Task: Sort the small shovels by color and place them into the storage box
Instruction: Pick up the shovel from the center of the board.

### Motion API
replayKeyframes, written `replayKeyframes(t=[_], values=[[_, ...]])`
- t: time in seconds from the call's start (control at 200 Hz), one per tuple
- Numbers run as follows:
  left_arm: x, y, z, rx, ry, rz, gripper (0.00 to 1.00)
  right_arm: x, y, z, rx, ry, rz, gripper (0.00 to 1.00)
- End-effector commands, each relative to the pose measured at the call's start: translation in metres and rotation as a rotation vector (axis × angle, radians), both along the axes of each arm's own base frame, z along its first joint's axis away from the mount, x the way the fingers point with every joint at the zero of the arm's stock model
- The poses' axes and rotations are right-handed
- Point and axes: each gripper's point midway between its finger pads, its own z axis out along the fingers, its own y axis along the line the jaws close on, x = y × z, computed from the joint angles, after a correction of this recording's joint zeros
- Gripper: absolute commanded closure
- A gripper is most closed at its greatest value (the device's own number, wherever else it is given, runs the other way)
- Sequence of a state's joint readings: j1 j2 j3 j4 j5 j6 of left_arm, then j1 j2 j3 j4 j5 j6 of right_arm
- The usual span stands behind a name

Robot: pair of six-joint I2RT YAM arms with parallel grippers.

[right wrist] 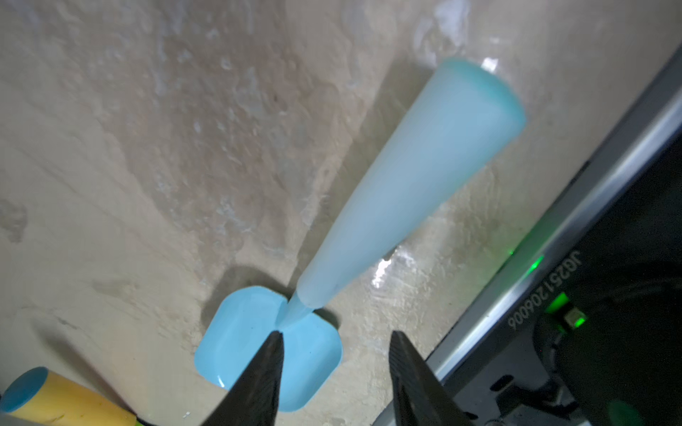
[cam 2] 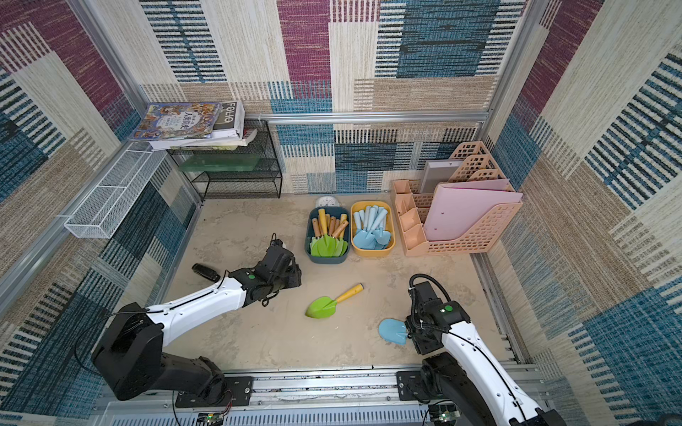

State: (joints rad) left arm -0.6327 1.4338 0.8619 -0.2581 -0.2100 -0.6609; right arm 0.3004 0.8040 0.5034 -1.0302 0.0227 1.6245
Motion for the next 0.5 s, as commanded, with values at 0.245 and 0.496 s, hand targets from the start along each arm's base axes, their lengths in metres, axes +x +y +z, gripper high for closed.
replayKeyframes(t=[0.245, 0.496], values=[[0.003, -0.003, 0.01, -0.007, -0.036, -0.02, 0.38, 0.013, -0.011, -0.018, -0.021, 0.002, -0.077, 0.5], [0.005, 0.001, 0.011, 0.009, -0.044, -0.004, 0.38, 0.027, -0.009, -0.03, -0.016, -0.005, -0.017, 0.67]])
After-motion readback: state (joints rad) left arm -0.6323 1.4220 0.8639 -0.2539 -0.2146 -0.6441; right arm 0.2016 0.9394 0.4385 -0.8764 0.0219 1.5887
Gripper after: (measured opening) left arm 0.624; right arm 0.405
